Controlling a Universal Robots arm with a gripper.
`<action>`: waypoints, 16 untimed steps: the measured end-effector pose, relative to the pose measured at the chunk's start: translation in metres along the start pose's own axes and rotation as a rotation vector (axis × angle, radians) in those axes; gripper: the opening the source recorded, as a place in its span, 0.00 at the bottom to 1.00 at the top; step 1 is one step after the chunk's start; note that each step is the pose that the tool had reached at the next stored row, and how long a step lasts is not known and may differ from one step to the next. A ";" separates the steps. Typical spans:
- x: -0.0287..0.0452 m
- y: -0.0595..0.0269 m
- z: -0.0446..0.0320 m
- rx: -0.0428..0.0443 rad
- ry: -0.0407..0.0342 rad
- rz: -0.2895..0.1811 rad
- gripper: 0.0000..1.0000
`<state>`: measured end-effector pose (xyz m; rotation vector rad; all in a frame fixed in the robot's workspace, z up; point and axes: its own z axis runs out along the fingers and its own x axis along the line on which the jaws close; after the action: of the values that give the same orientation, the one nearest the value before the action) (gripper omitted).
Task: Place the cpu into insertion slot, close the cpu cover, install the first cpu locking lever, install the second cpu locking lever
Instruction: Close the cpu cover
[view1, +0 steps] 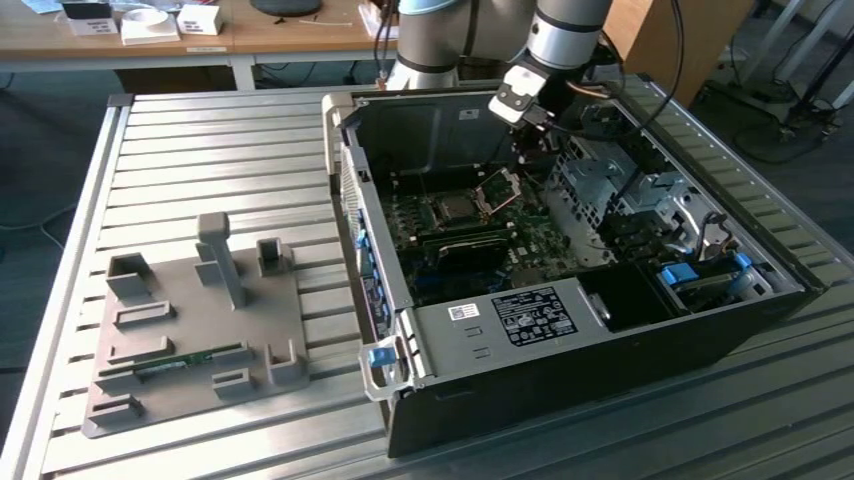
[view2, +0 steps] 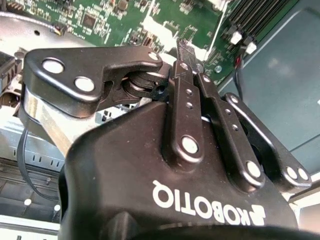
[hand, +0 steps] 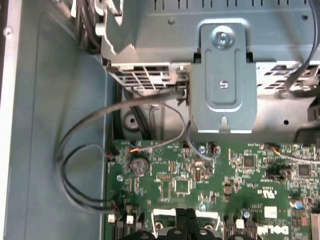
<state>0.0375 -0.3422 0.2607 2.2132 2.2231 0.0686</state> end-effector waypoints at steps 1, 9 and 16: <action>0.0000 0.0018 0.0001 0.0000 0.0000 0.000 0.11; 0.0001 0.0123 0.0005 0.0000 0.0000 0.000 0.11; 0.0002 0.0181 0.0007 0.0000 -0.0001 0.000 0.11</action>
<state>0.0556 -0.3419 0.2606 2.2132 2.2231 0.0685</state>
